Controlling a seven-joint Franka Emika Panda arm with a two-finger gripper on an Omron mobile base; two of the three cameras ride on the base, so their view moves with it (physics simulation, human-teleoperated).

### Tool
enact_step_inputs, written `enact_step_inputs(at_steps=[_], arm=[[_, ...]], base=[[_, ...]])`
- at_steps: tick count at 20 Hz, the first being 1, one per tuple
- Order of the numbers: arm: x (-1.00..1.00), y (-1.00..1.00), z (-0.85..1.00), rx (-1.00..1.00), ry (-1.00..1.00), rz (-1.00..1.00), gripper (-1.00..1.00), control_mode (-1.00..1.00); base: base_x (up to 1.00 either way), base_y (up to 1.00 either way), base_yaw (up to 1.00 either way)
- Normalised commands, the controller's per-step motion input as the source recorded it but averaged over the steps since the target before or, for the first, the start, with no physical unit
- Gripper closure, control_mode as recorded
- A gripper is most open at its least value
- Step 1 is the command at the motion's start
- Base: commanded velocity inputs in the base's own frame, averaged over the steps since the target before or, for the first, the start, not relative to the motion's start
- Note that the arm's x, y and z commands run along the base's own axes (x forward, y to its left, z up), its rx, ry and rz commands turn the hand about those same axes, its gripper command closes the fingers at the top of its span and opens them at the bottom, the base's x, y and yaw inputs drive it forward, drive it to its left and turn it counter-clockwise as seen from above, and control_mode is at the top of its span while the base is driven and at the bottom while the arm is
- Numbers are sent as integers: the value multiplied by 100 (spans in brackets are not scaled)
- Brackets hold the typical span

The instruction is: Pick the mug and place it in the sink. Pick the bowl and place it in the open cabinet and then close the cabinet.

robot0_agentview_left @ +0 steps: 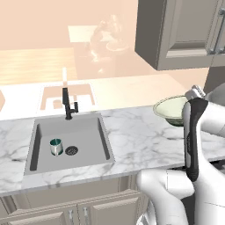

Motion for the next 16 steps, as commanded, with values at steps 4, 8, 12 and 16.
enact_step_inputs(at_steps=[4, 8, 12, 16], arm=[[-1, 1, 1, 26, 0, -16, 100, -100], [0, 2, 6, 25, -1, -6, 100, -100], [0, 17, 15, 4, -13, -1, 100, -100], [-13, 40, 37, -14, -21, 0, 100, -100]], base=[[0, 0, 0], [0, 0, 0], [0, 0, 0], [0, 0, 0]])
